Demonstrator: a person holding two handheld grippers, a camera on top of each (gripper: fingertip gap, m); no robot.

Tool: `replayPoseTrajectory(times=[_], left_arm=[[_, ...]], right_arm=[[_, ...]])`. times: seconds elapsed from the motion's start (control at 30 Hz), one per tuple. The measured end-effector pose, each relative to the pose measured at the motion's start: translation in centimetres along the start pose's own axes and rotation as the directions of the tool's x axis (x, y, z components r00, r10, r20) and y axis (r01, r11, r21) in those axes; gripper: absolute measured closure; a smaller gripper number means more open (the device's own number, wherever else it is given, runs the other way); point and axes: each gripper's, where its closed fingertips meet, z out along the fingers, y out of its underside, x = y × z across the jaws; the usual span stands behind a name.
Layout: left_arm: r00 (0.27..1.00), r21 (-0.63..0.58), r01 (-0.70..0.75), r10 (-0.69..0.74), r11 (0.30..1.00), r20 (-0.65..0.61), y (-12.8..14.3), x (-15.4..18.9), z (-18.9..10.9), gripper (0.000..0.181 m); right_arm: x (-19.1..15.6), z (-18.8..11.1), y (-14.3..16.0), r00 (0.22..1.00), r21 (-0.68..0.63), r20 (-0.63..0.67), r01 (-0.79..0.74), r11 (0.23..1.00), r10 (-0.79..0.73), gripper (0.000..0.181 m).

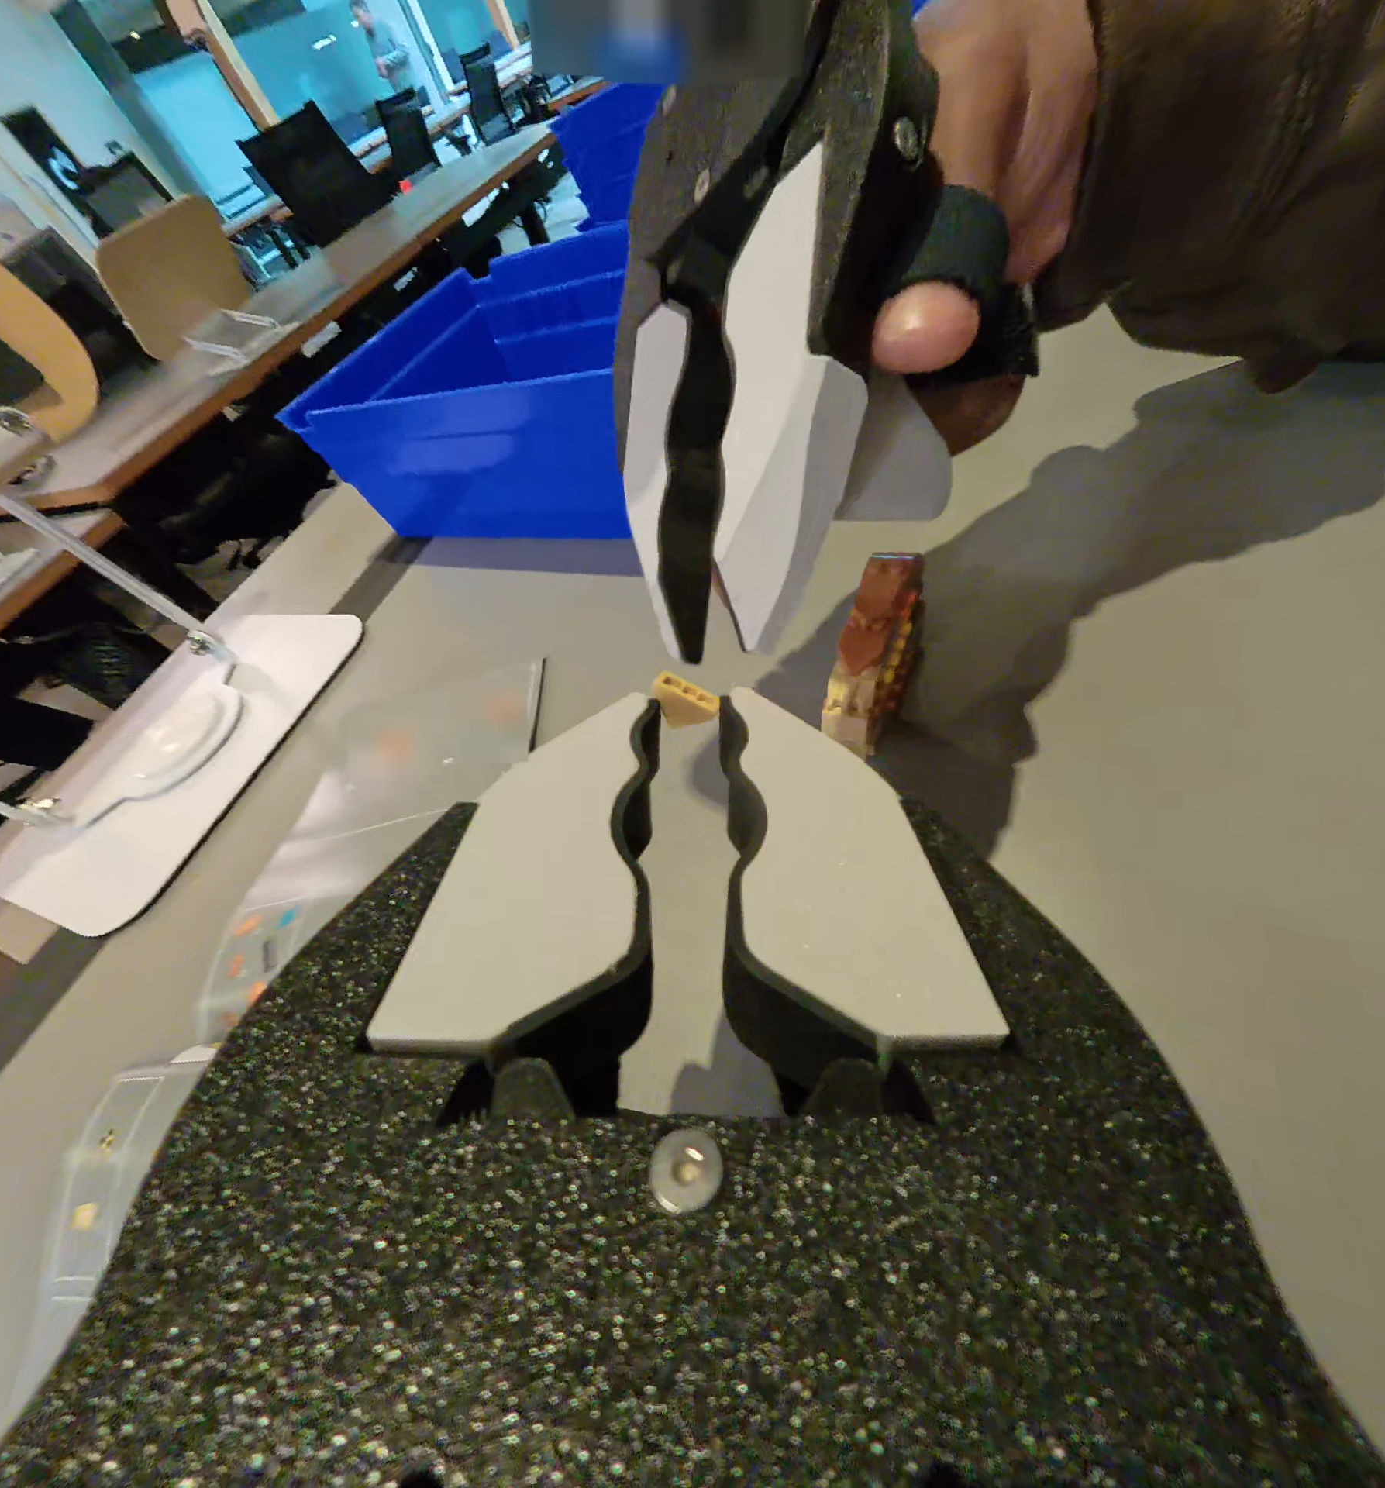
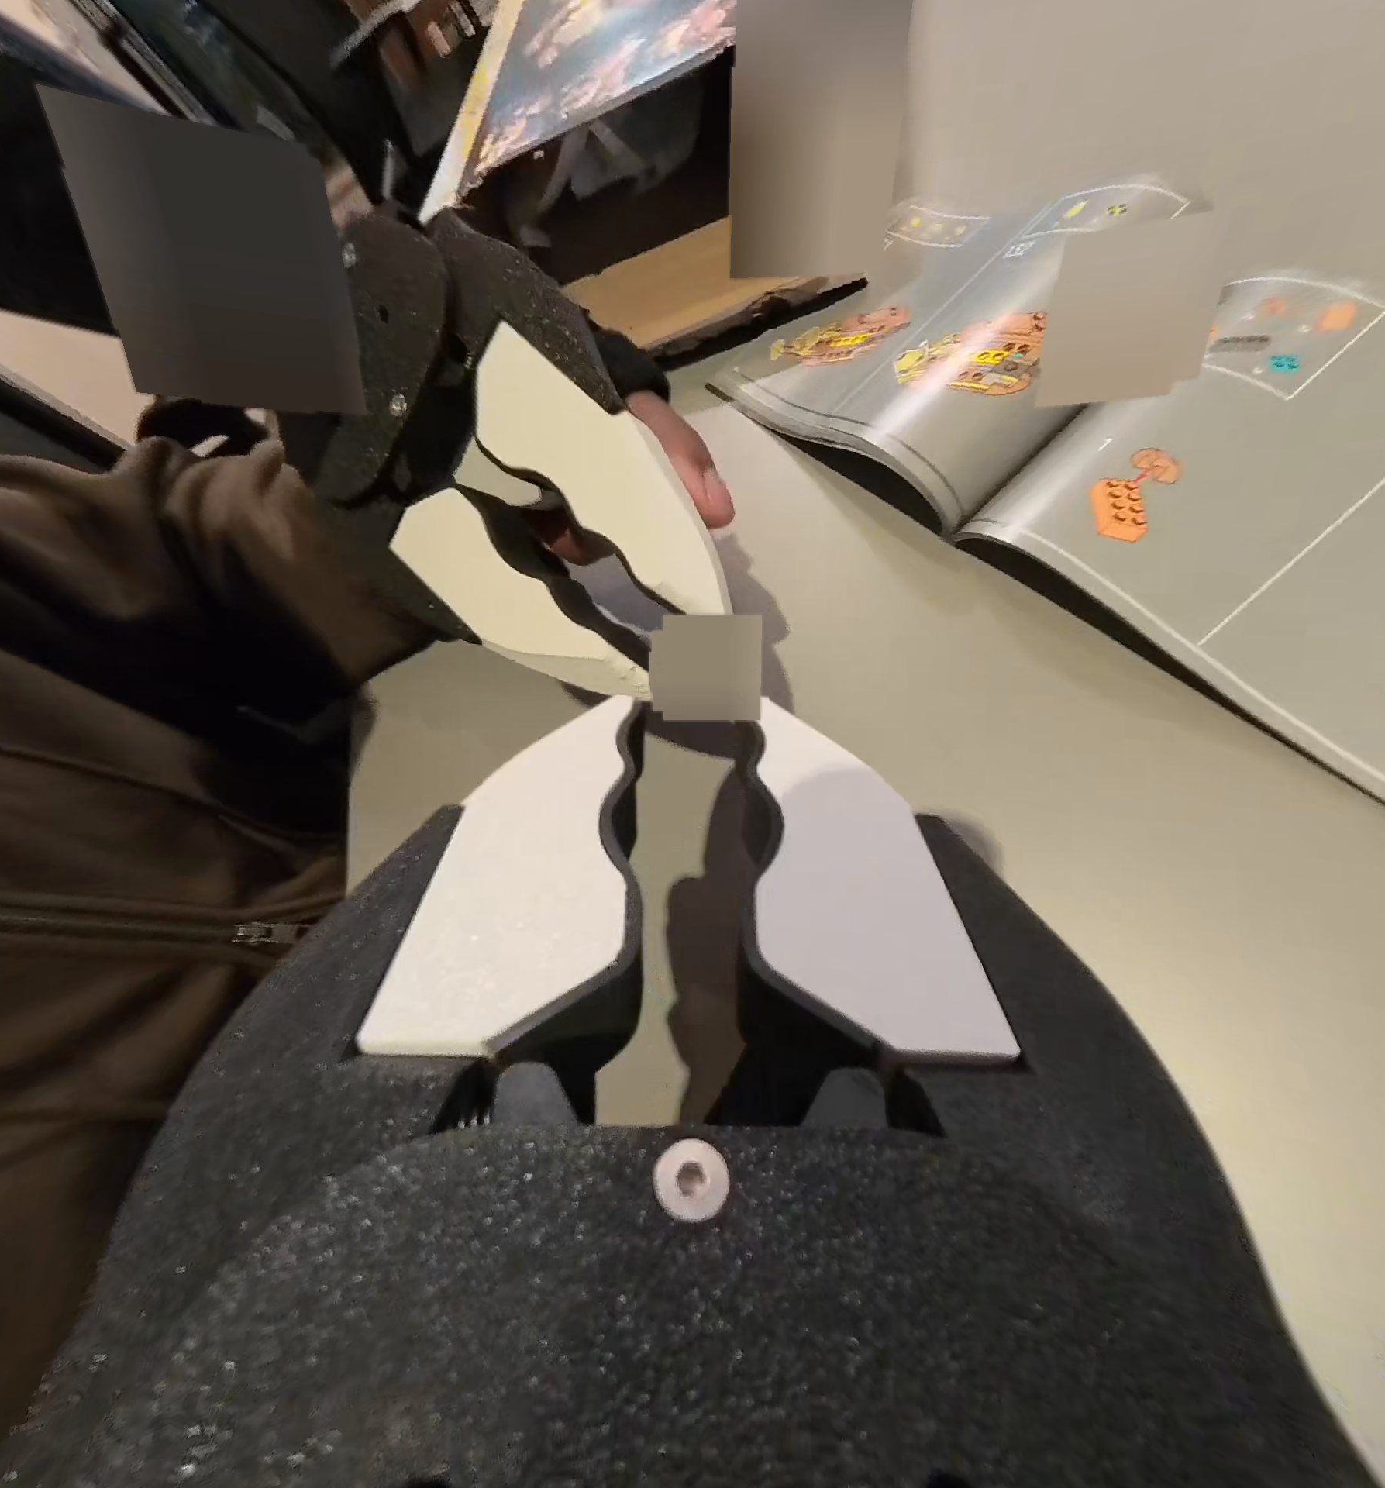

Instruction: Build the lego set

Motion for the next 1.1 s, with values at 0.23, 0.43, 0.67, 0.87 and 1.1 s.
replayPoseTrajectory(times=[0.23, 0.43, 0.67, 0.87, 1.1], left_arm=[[0.995, 0.0, -0.08, 0.08, 0.997, 0.057, -0.4, 0.0, 0.0, 0.167], [0.984, -0.018, -0.144, 0.145, 0.989, 0.1, -0.5, 0.0, 0.2, 0.167], [0.969, -0.035, -0.199, 0.202, 0.979, 0.143, -0.8, 0.0, 0.2, 0.167], [0.958, -0.047, -0.227, 0.232, 0.973, 0.167, -0.8, -0.1, 0.2, 0.167], [0.976, 0.054, -0.193, 0.186, 0.98, 0.115, -1.7, 0.3, -0.3, 0.166]], right_arm=[[0.0, 0.2, -0.6, 0.997, 0.044, 0.038, -0.075, 0.996, 0.073, 0.159], [0.2, 0.3, -0.7, 0.993, 0.055, 0.049, -0.11, 0.992, 0.108, 0.164], [0.2, 0.5, -0.6, 0.992, 0.053, 0.048, -0.117, 0.992, 0.115, 0.172], [0.1, 0.5, -0.7, 0.994, 0.061, 0.046, -0.101, 0.993, 0.099, 0.175], [-1.1, -0.1, -1.1, 0.987, 0.099, 0.154, -0.069, 0.993, 0.053, 0.175]])
